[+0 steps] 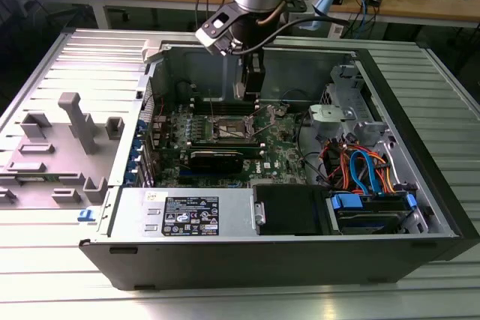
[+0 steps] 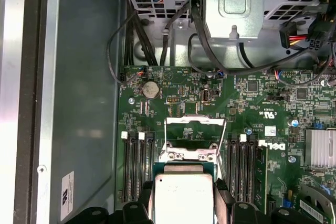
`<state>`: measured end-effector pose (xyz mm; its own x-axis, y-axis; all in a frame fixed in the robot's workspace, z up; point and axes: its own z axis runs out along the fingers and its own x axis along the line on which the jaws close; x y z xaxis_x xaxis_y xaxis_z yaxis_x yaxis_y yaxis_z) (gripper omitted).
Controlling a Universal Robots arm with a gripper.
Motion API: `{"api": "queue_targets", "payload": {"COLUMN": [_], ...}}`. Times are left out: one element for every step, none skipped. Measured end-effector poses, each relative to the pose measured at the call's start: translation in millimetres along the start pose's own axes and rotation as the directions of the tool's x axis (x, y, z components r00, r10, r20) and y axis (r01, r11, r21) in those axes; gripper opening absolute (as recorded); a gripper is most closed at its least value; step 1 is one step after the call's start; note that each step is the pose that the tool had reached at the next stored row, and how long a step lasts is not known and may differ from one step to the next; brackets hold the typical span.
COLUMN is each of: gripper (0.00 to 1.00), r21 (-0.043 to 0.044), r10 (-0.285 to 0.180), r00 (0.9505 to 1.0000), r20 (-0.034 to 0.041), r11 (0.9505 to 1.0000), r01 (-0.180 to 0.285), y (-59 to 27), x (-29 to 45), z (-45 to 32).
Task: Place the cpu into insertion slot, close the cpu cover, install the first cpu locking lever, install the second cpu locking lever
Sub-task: 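Place the cpu into insertion slot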
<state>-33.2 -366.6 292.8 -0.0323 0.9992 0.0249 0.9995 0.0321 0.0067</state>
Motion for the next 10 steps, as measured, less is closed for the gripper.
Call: {"api": "queue_targets", "payload": {"gripper": [0.55,0.55,0.55,0.55,0.55,0.55,0.55,0.55,0.55,0.55], "r21": [-0.0001,0.0,0.0001,0.0,0.0,0.0,0.0001,0.0,0.0,0.0], "r10": [0.0,0.0,0.0,0.0,0.0,0.0,0.0,0.0,0.0,0.0], "r00": [1.0,1.0,1.0,1.0,1.0,1.0,1.0,1.0,1.0,1.0], "r20": [0.0,0.0,0.0,0.0,0.0,0.0,0.0,0.0,0.0,0.0], "r11": [1.0,1.0,1.0,1.0,1.0,1.0,1.0,1.0,1.0,1.0], "r01": [0.0,0.0,0.0,0.0,0.0,0.0,0.0,0.0,0.0,0.0], "y": [-0.5,-0.9,-1.8,-2.4,-2.8,-3.3,-3.9,-4.3,-4.8,-5.2], "x": [0.0,0.0,0.0,0.0,0.0,0.0,0.0,0.0,0.0,0.0], "z": [0.7,1.2,2.2,3.1,3.9,4.6,5.3,6.0,6.8,7.6]}}
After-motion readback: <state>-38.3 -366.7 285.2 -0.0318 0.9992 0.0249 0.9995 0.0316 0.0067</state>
